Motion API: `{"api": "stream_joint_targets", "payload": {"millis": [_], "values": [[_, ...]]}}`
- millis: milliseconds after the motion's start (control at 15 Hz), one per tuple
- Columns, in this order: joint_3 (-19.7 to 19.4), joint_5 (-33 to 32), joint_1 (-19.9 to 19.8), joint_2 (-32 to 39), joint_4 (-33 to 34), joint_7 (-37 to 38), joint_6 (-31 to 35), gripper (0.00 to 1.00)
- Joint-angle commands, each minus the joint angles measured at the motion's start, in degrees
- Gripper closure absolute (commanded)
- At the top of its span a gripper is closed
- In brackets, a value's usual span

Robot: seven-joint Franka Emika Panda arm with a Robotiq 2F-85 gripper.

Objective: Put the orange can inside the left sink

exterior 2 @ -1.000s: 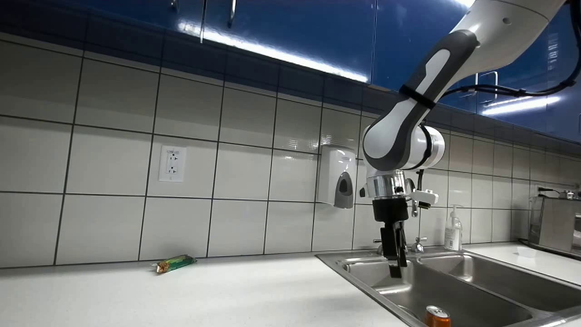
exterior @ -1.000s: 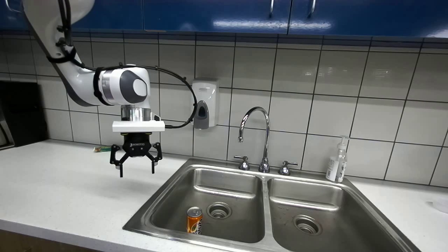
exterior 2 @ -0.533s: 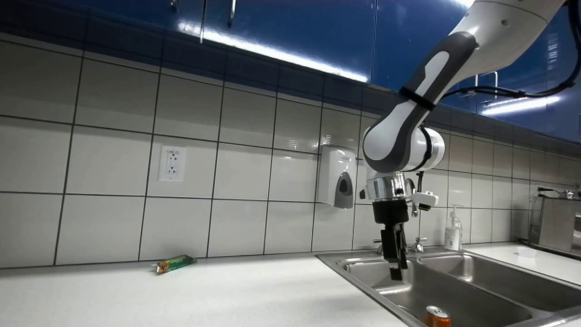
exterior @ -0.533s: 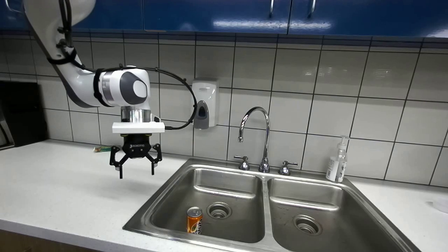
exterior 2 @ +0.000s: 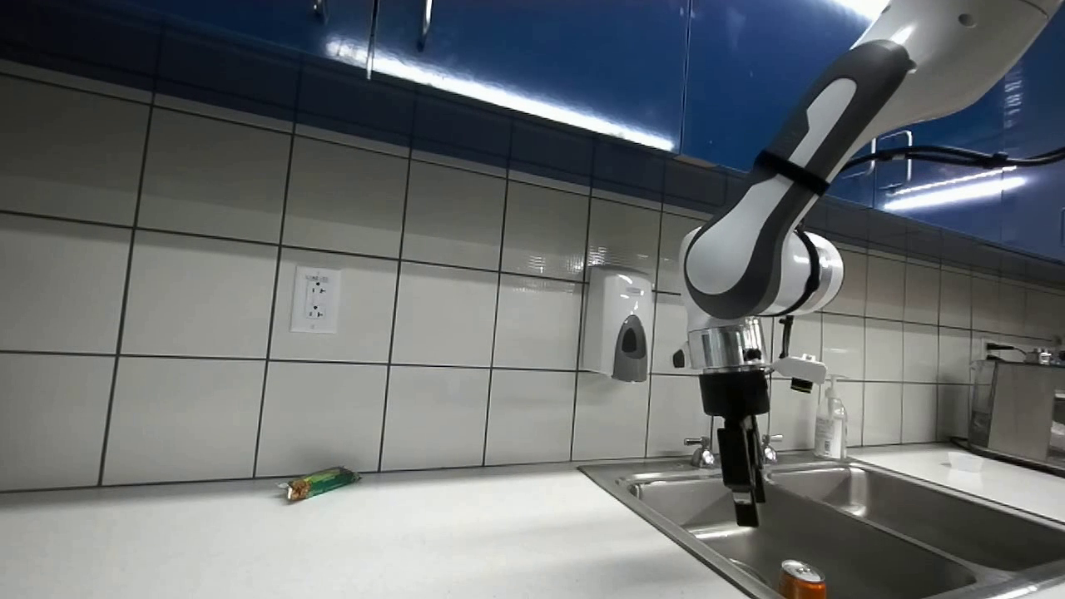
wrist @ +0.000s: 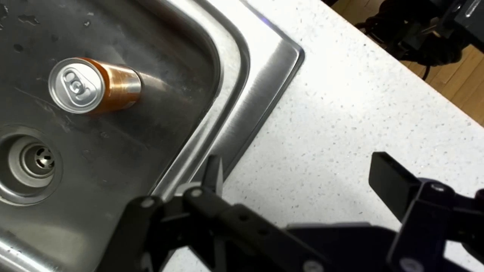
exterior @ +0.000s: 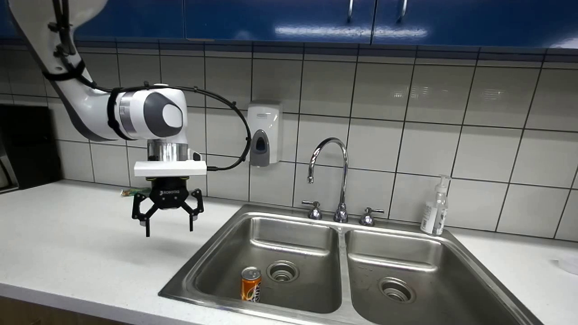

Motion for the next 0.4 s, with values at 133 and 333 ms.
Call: {"api": "stream_joint_targets", "payload": {"millis": [133,333], "values": [[-0.2,0.2,0.2,-5.7,-5.5,-1.3,0.0,0.00],[-0.2,0.0,0.2,-2.6,-3.3,0.0,-0.1,0.00]]}}
